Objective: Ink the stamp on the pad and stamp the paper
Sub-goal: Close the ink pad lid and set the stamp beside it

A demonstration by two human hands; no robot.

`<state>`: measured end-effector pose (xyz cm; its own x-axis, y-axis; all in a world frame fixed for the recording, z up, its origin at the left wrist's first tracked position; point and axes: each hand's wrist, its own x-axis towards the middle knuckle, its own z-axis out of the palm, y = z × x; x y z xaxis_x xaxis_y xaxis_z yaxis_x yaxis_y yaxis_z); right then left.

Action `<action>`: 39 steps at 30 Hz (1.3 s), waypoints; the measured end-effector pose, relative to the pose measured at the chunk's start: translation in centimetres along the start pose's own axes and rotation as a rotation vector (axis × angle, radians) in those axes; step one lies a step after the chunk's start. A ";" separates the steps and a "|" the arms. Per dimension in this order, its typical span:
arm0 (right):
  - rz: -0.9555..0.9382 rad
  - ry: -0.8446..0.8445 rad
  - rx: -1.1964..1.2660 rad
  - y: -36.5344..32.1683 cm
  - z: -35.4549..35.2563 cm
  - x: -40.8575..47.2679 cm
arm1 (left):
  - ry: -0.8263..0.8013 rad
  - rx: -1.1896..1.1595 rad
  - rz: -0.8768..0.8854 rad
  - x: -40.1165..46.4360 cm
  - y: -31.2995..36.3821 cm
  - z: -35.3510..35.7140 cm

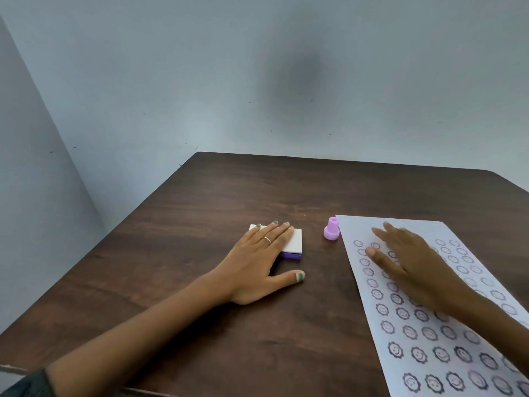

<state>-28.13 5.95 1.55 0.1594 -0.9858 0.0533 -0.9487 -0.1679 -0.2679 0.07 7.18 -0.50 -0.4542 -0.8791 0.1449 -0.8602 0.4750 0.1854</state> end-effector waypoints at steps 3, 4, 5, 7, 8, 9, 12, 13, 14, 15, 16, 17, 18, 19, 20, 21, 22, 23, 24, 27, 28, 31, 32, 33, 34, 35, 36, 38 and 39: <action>0.013 -0.047 -0.112 1.3 1.3 0.6 | -0.015 0.006 -0.013 2.0 -0.5 -0.1; 0.016 -0.034 -0.124 1.4 1.5 1.0 | -0.021 0.003 -0.016 2.7 -0.7 -0.1; 0.021 -0.017 -0.132 1.5 1.6 1.5 | -0.024 0.000 -0.018 3.5 -0.9 -0.2; 0.025 0.007 -0.145 1.4 1.8 2.5 | -0.019 -0.009 -0.021 4.9 -1.3 -0.4; 0.023 0.012 -0.151 1.4 1.9 3.0 | -0.013 -0.017 -0.024 5.4 -1.5 -0.4; 0.022 0.016 -0.155 1.4 2.1 3.4 | -0.008 -0.025 -0.027 5.9 -1.7 -0.4; 0.015 0.035 -0.163 1.5 2.3 4.4 | 0.013 -0.041 -0.027 6.5 -2.1 -0.1; 0.011 0.044 -0.163 1.5 2.3 4.5 | 0.021 -0.047 -0.025 6.5 -2.2 0.0; 0.007 0.051 -0.162 1.6 2.4 4.6 | 0.029 -0.053 -0.023 6.5 -2.3 0.1; 0.006 0.052 -0.160 1.6 2.4 4.6 | 0.034 -0.057 -0.021 6.5 -2.3 0.2; 0.007 0.047 -0.156 1.6 2.4 4.6 | 0.036 -0.059 -0.020 6.5 -2.4 0.2; 0.009 0.038 -0.149 1.6 2.4 4.6 | 0.037 -0.061 -0.021 6.5 -2.4 0.3; 0.013 0.030 -0.140 1.5 2.3 4.6 | 0.037 -0.063 -0.023 6.5 -2.5 0.3; 0.015 0.034 -0.129 1.4 2.1 4.5 | 0.037 -0.064 -0.025 6.5 -2.5 0.3; 0.004 0.065 -0.118 1.2 1.9 4.4 | 0.038 -0.063 -0.024 6.4 -2.5 0.3; -0.028 0.129 -0.112 0.9 1.7 4.2 | 0.040 -0.061 -0.022 6.4 -2.4 0.4; -0.075 0.208 -0.101 0.5 1.4 4.1 | 0.042 -0.060 -0.020 6.4 -2.4 0.4; -0.124 0.273 -0.067 -0.1 1.0 3.9 | 0.044 -0.060 -0.019 6.3 -2.4 0.4; -0.170 0.308 -0.009 -0.9 0.6 3.8 | 0.046 -0.061 -0.020 6.4 -2.4 0.4; -0.274 0.308 0.179 -3.3 0.4 4.0 | 0.046 -0.067 -0.021 6.4 -2.4 0.3; -0.302 0.302 0.217 -3.9 0.5 4.1 | 0.044 -0.066 -0.022 6.3 -2.3 0.3; -0.350 0.292 0.295 -5.3 1.0 4.9 | 0.038 -0.066 -0.020 6.3 -2.3 0.2; -0.342 0.296 0.311 -5.6 1.1 5.3 | 0.038 -0.068 -0.020 6.3 -2.3 0.2; -0.330 0.305 0.326 -5.8 1.2 5.6 | 0.038 -0.070 -0.019 6.4 -2.3 0.2; -0.320 0.314 0.338 -5.9 1.1 6.1 | 0.040 -0.071 -0.018 6.4 -2.3 0.2; -0.312 0.318 0.345 -6.1 1.1 6.5 | 0.040 -0.071 -0.017 6.4 -2.3 0.2; -0.306 0.317 0.348 -6.2 1.0 7.0 | 0.039 -0.070 -0.017 6.4 -2.3 0.2; -0.291 0.314 0.352 -6.4 1.0 7.8 | 0.041 -0.065 -0.017 6.4 -2.3 0.3; -0.285 0.317 0.351 -6.5 1.1 8.2 | 0.042 -0.063 -0.018 6.4 -2.3 0.3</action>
<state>-20.37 -1.02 2.71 0.2552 -0.8594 0.4431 -0.7232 -0.4739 -0.5025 -0.89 0.44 -0.26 -0.4272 -0.8857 0.1817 -0.8513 0.4617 0.2491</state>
